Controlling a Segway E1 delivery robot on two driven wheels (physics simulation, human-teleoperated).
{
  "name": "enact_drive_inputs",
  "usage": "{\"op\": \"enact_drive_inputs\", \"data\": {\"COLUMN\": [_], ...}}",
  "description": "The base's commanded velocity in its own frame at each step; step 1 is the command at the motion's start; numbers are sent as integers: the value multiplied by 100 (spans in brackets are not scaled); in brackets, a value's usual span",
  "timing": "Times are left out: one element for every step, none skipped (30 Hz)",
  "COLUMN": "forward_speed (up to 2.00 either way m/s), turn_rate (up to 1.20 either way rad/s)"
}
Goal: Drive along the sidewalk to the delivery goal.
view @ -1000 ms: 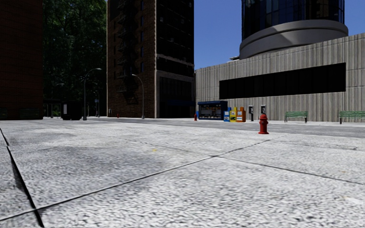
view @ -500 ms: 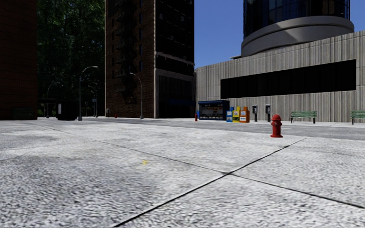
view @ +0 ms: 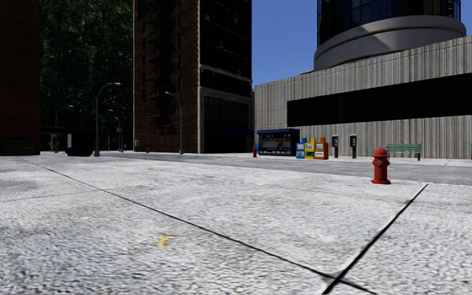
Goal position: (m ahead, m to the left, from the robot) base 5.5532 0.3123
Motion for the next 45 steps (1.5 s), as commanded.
{"op": "enact_drive_inputs", "data": {"forward_speed": [199, 199, 199, 199, 199, 199, 199, 199, 199, 199, 199, 199, 199, 199, 199, 199, 199, 199, 199, 199, 199, 199, 199, 199, 199, 199, 199, 199, 199, 199, 199, 199, 199, 199, 199, 199, 199, 199, 199, 199, 199, 199, 199, 199, 199], "turn_rate": [0, 0, 0, 0, 0, 0, 0, 0, 0, 0, 0, 0, 0, 0, 0, 0, 0, 0, 0, 0, 0, 0, 0, 0, 0, 0, 0, 0, 0, 0, 0, 0, 0, 0, 0, 0, 1, 29, 35, 37, 37, 37, 37, 37, 37]}}
